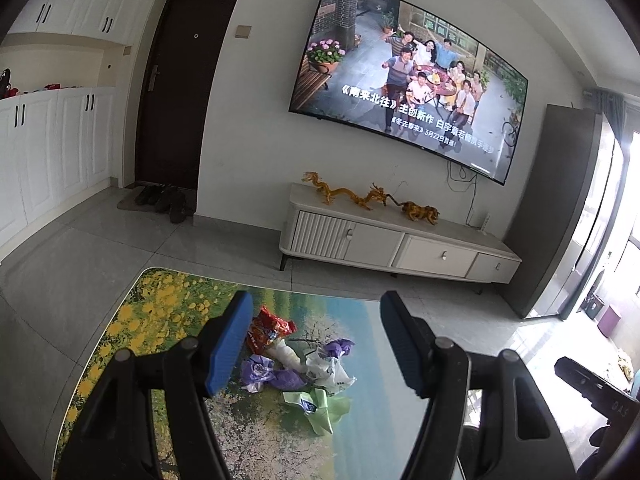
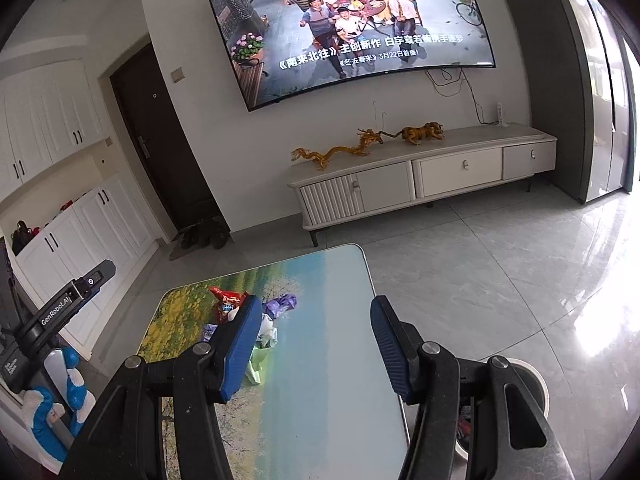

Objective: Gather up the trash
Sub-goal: 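Move both open tools back over the wrapper pile on the table, then grasp a purple plastic bag with the left tool while the right tool grasps a white milk bag, then lift both bags and carry them over the trash bin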

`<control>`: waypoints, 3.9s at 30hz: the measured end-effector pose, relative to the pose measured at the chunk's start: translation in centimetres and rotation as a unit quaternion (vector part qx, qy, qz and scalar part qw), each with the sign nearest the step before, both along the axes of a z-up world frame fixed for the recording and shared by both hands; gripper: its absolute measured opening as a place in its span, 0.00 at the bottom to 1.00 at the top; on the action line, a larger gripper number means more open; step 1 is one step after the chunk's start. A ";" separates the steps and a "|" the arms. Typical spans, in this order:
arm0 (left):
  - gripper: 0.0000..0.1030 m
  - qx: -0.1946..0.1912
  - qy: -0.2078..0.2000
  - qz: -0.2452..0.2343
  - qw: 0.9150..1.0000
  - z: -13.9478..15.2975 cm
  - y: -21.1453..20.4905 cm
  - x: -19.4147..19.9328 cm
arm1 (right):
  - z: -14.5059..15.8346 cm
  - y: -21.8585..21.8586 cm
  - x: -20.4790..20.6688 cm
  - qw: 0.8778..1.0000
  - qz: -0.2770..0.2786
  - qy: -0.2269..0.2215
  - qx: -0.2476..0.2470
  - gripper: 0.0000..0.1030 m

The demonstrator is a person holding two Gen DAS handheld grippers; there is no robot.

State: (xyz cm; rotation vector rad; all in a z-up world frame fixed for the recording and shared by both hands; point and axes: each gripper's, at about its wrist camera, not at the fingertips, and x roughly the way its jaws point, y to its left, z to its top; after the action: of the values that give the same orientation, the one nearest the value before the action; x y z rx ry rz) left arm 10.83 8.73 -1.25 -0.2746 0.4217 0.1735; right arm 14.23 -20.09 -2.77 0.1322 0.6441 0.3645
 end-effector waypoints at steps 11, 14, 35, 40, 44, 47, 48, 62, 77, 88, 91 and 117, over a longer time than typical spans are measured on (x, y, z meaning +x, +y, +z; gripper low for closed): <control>0.63 -0.025 0.062 0.042 0.997 -4.5 4.8 3.9 | -2.1 4.0 5.0 0.999 0.044 0.022 -0.006 0.53; 0.63 -0.035 0.081 0.060 0.994 -6.2 6.7 5.0 | -3.7 4.9 7.0 0.998 0.056 0.041 -0.007 0.53; 0.63 -0.090 0.210 0.036 0.973 -17.4 8.4 12.0 | -15.9 11.9 15.9 0.971 0.150 0.184 0.006 0.53; 0.63 -0.102 0.225 0.035 0.968 -18.9 8.5 13.2 | -17.4 13.9 15.9 0.964 0.174 0.199 0.002 0.53; 0.62 -0.103 0.237 0.034 0.965 -20.1 8.5 13.8 | -18.5 14.9 16.3 0.960 0.181 0.212 -0.002 0.53; 0.62 -0.108 0.239 0.029 0.965 -20.9 8.5 14.2 | -19.4 15.3 16.5 0.959 0.178 0.221 -0.004 0.53; 0.62 -0.108 0.241 0.028 0.964 -21.0 8.4 14.2 | -19.6 15.3 16.6 0.957 0.180 0.225 0.001 0.53; 0.34 -0.118 0.228 0.018 0.966 -21.7 8.0 12.7 | -19.3 16.0 15.4 0.954 0.202 0.221 0.009 0.26; 0.34 -0.117 0.149 0.019 0.982 -15.1 8.0 7.7 | -12.5 12.5 9.7 0.971 0.188 0.143 0.043 0.25; 0.34 -0.110 0.094 -0.028 0.989 -10.2 4.3 3.9 | -7.2 5.7 4.1 0.987 0.115 0.078 0.077 0.25; 0.34 -0.107 0.084 -0.049 0.990 -9.1 2.7 3.2 | -6.0 3.9 2.6 0.991 0.090 0.061 0.082 0.25; 0.34 -0.057 0.118 -0.217 0.967 -9.0 -14.4 6.0 | -8.1 -12.9 -0.1 0.987 -0.104 0.068 0.105 0.25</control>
State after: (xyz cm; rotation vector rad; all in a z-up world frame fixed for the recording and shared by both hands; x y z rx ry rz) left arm 16.82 -5.71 -10.21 -0.2691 0.7197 -0.2514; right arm 14.16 -33.03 -10.84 0.4251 0.7177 0.2222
